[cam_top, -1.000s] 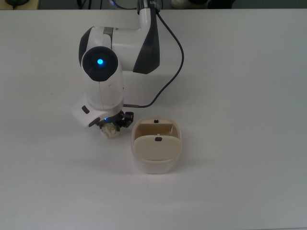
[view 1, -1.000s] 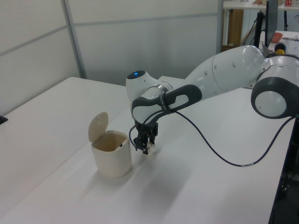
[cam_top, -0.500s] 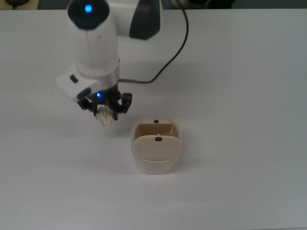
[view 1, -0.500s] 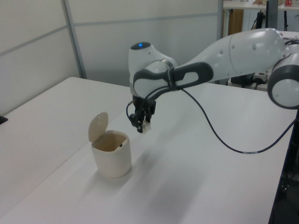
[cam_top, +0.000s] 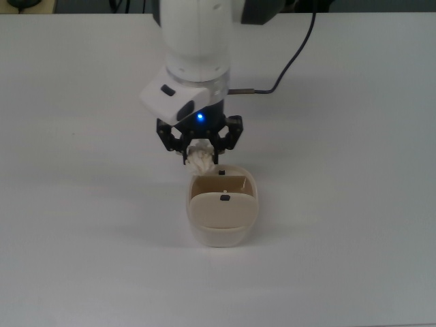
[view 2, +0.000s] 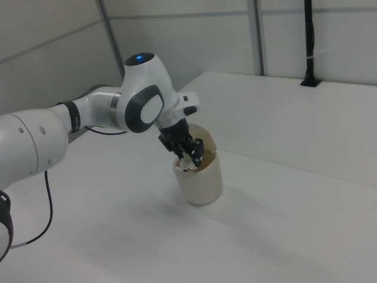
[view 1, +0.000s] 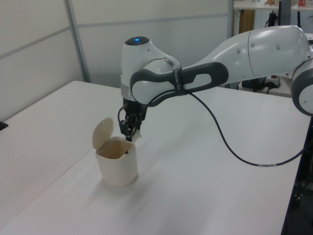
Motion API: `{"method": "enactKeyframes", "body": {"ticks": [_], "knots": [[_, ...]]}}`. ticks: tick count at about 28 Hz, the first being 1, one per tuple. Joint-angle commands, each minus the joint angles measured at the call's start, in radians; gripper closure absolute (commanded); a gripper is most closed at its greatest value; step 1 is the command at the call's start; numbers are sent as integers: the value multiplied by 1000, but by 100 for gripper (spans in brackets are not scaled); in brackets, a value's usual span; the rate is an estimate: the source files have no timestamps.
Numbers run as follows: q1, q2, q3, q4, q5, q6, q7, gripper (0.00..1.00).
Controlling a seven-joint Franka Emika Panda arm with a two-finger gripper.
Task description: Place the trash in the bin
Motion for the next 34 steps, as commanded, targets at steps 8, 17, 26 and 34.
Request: {"method": "enactKeyframes", "body": {"ticks": [8,17,26,34], "knots": [[29,24,-8,32,-15,93,43,11],[29,27,-8,29,-14,93,43,0],[29,-27,-14,27,-15,-37,33,0],[17,-123,-23,27,-52,-288,-21,0]]}}
